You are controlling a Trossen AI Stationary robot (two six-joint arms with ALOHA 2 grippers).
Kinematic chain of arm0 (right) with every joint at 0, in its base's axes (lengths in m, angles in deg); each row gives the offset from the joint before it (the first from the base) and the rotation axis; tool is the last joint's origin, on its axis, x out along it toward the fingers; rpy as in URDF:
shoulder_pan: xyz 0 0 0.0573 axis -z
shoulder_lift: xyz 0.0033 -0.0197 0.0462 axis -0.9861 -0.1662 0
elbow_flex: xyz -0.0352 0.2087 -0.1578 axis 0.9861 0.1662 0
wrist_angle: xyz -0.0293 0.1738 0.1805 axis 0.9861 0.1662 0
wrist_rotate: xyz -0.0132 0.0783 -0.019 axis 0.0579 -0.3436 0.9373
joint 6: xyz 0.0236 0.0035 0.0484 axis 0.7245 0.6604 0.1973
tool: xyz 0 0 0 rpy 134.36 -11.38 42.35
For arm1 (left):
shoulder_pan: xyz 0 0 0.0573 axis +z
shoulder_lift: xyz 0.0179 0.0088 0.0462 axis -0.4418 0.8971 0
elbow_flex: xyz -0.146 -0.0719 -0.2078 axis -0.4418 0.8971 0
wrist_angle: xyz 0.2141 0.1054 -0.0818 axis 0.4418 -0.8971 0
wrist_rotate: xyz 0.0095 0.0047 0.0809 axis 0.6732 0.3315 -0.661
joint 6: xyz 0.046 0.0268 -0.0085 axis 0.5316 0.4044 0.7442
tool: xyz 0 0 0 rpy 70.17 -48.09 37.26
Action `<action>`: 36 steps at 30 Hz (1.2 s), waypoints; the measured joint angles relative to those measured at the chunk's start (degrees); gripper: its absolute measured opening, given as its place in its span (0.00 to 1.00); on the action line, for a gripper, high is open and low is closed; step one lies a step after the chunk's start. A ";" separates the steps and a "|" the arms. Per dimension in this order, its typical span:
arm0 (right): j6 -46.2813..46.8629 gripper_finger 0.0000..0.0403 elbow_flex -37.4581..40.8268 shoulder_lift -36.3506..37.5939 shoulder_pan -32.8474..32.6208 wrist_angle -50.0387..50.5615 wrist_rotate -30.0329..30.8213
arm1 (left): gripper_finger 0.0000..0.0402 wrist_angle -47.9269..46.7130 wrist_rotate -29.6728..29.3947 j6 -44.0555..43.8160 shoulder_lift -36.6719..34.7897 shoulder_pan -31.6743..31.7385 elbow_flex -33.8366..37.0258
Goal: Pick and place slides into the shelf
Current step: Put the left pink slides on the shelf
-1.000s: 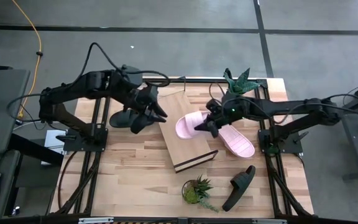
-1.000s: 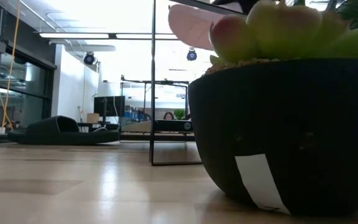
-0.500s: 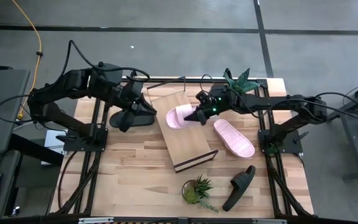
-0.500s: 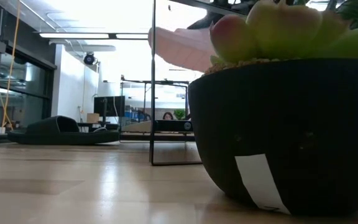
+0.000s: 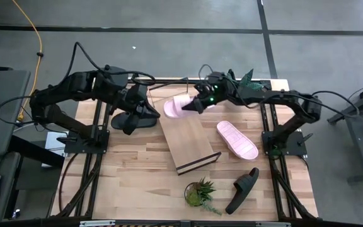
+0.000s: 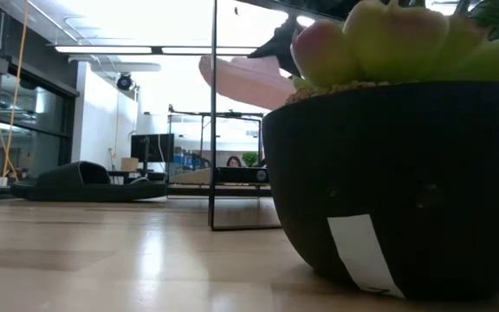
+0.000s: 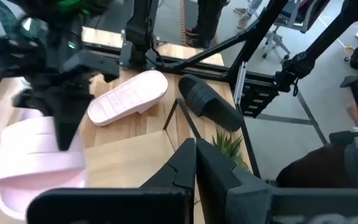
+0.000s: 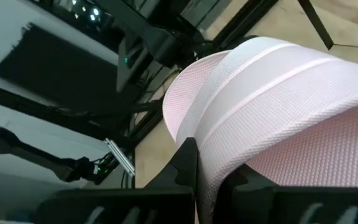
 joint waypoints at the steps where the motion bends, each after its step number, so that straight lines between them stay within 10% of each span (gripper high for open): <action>1: -1.04 0.00 -1.86 -1.16 0.15 1.78 -0.68 | 0.00 0.03 0.01 -0.13 -0.02 0.00 0.00; 9: -9.81 0.00 -12.15 -8.40 0.25 14.24 -1.80 | 0.00 0.04 -0.17 -1.10 -0.06 0.00 0.00; 36: -8.26 0.00 -21.70 -24.75 3.95 7.60 -7.36 | 0.00 -1.45 -0.63 -1.25 -0.06 -0.02 0.00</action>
